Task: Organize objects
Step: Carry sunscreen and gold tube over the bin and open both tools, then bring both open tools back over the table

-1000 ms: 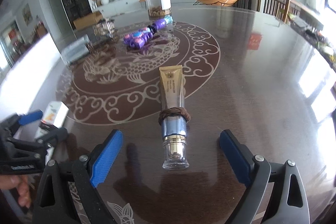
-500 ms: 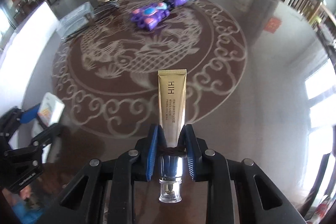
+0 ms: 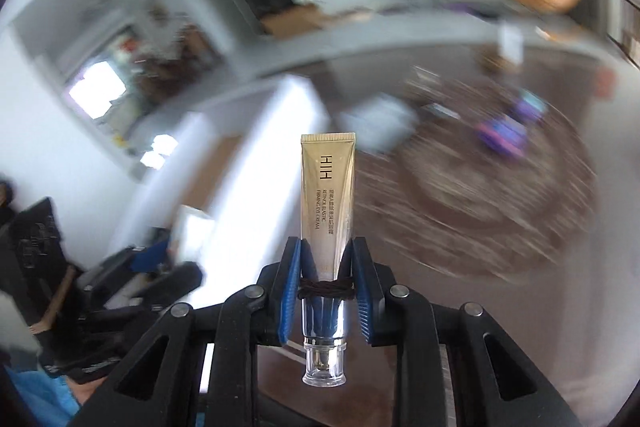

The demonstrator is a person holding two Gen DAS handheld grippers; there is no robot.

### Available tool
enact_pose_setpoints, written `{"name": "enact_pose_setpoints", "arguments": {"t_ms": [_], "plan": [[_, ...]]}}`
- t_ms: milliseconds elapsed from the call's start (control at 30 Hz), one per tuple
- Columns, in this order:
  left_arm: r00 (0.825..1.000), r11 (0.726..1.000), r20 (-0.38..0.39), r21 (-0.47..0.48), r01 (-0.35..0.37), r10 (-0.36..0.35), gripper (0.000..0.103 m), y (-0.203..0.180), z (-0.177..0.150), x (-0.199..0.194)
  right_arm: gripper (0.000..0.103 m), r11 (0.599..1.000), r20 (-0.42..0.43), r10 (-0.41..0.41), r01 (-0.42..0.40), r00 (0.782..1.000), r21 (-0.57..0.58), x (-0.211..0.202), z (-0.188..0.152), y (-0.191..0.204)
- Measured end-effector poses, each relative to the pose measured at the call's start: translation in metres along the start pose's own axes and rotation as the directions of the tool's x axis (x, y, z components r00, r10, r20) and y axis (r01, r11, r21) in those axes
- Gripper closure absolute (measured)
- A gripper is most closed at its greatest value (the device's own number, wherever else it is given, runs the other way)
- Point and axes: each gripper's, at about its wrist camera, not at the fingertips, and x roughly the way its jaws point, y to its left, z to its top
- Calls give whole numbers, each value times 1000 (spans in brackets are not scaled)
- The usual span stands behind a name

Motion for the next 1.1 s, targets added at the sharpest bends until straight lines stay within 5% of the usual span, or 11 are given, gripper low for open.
{"name": "enact_pose_setpoints", "arguments": {"t_ms": [133, 267, 367, 500, 600, 733, 800, 1000, 1100], "plan": [[976, 979, -100, -47, -200, 195, 50, 65, -22, -6, 77, 981, -48, 131, -137, 990, -137, 50, 11, 94], [931, 953, -265, -98, -286, 252, 47, 103, -47, 9, 75, 967, -138, 125, -152, 982, -206, 111, 5, 139], [925, 940, -286, -157, -302, 250, 15, 116, -56, 5, 38, 960, -144, 5, -45, 990, -275, 142, -1, 150], [925, 928, -255, -173, -330, 281, 11, 117, -54, -9, 26, 957, -92, -7, -20, 996, -288, 129, -3, 140], [930, 929, -230, -173, -328, 286, 11, 104, -50, -12, 9, 961, 6, -58, 58, 998, -269, 99, -3, 115], [957, 951, -192, -181, -252, 217, 11, 66, -39, -12, 2, 950, 109, -204, 224, 973, -219, 66, -9, 49], [971, 968, -171, -160, -191, 164, 11, 39, -32, -14, 1, 924, 131, -305, 326, 943, -198, 56, -17, 5], [990, 998, -141, 69, 1, 8, 11, -72, -14, -8, 1, 791, 13, -606, 605, 795, -86, 44, -67, -153], [977, 984, -180, 110, 138, -117, 11, -119, -12, 11, 1, 786, -30, -616, 617, 787, 29, 27, -78, -200]]}}
